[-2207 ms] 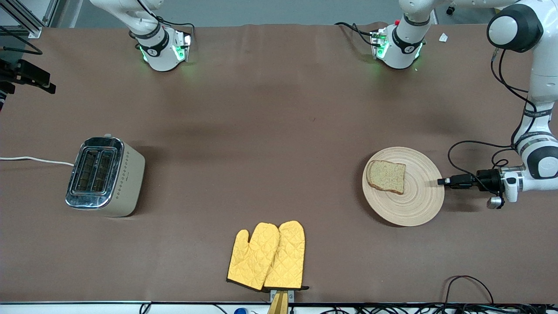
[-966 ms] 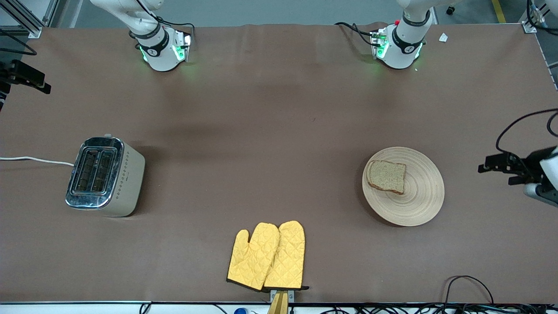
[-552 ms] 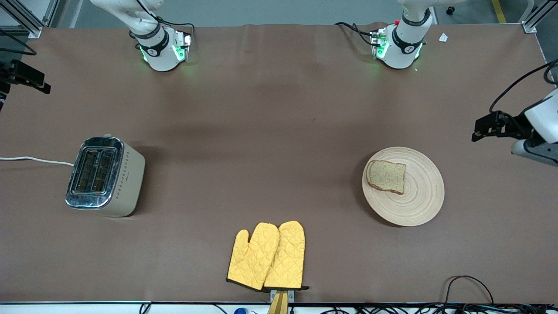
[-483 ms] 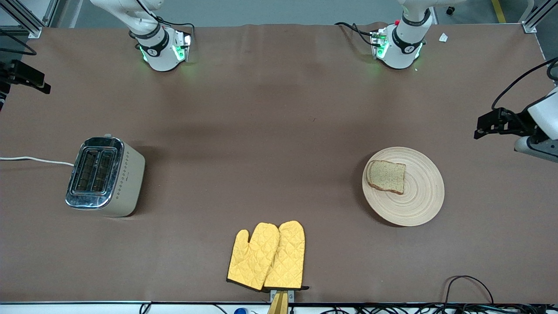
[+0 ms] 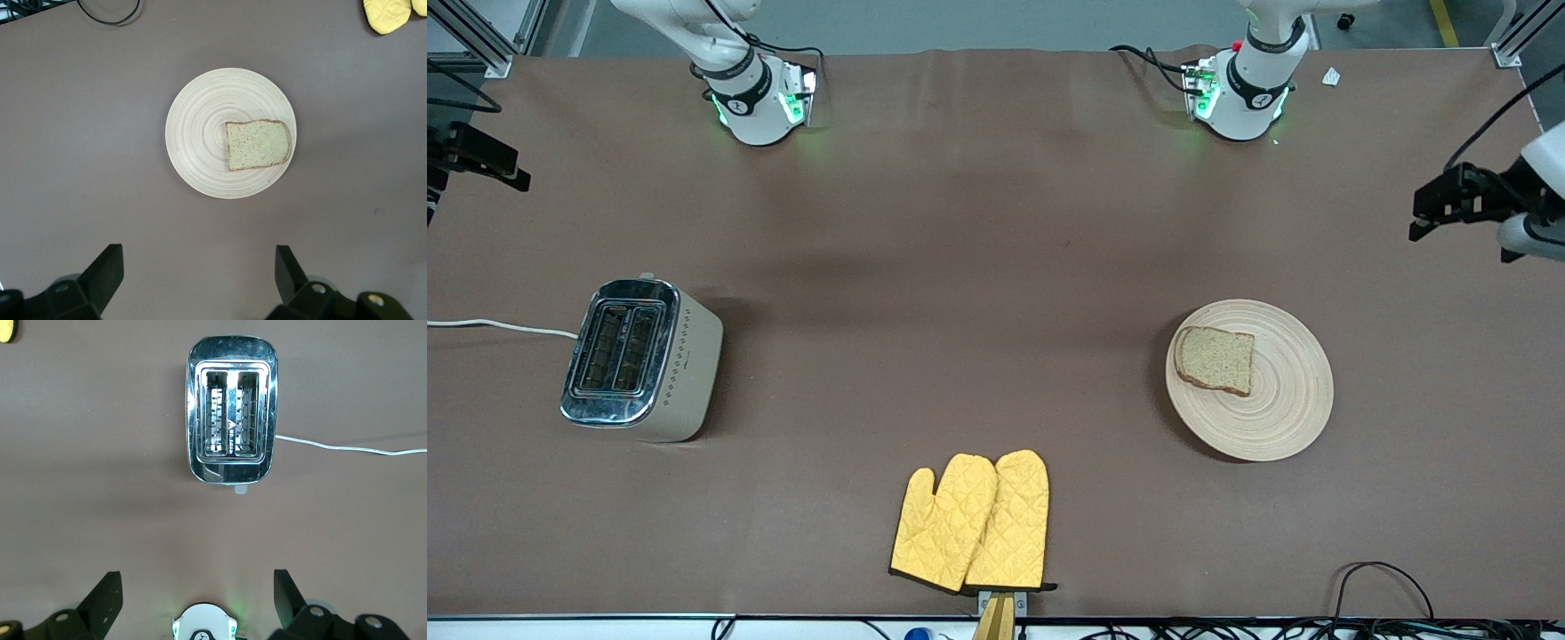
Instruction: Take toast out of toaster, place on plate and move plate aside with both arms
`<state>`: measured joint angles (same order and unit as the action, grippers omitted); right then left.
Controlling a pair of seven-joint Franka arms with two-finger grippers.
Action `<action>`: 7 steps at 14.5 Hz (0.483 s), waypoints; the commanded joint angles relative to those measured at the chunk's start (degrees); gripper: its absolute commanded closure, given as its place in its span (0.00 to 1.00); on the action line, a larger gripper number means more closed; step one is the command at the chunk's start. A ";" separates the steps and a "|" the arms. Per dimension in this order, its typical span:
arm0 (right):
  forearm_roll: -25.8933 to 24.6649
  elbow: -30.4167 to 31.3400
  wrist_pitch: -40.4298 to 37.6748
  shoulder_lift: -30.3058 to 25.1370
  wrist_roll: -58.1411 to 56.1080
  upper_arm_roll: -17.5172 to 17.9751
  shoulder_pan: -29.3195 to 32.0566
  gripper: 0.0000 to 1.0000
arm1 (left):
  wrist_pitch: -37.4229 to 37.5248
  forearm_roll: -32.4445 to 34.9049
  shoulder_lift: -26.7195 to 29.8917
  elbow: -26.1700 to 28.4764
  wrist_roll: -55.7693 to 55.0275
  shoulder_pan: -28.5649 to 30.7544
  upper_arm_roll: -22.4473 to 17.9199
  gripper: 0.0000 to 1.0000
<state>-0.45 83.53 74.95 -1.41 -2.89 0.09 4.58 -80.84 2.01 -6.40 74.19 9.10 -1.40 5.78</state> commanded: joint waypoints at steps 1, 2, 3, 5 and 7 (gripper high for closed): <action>-0.25 -0.56 -0.60 0.01 -0.10 0.88 0.87 0.00 | 0.15 1.24 3.75 4.02 -6.78 -1.24 -0.06 0.00; -0.17 -0.56 -0.68 -0.08 -0.10 0.88 0.79 0.00 | 0.15 1.24 4.98 5.60 -8.29 -1.33 -0.06 0.00; -0.17 -0.47 -0.68 -0.34 0.33 1.14 0.61 0.00 | 0.15 0.63 5.60 6.49 -10.05 -1.42 -0.06 0.00; -0.08 -0.73 -0.95 -0.87 0.43 1.32 0.61 0.00 | 0.15 0.45 5.52 6.50 -13.57 -1.42 -0.06 0.00; 0.27 -2.92 -3.48 -1.22 0.25 1.23 0.70 0.00 | 0.07 0.45 4.82 6.06 -13.67 -1.50 0.02 0.00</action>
<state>-0.45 82.54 74.08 -1.62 -2.88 0.71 4.57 -80.41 2.19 -2.43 79.01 -3.56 -2.79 5.80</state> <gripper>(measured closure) 0.000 0.000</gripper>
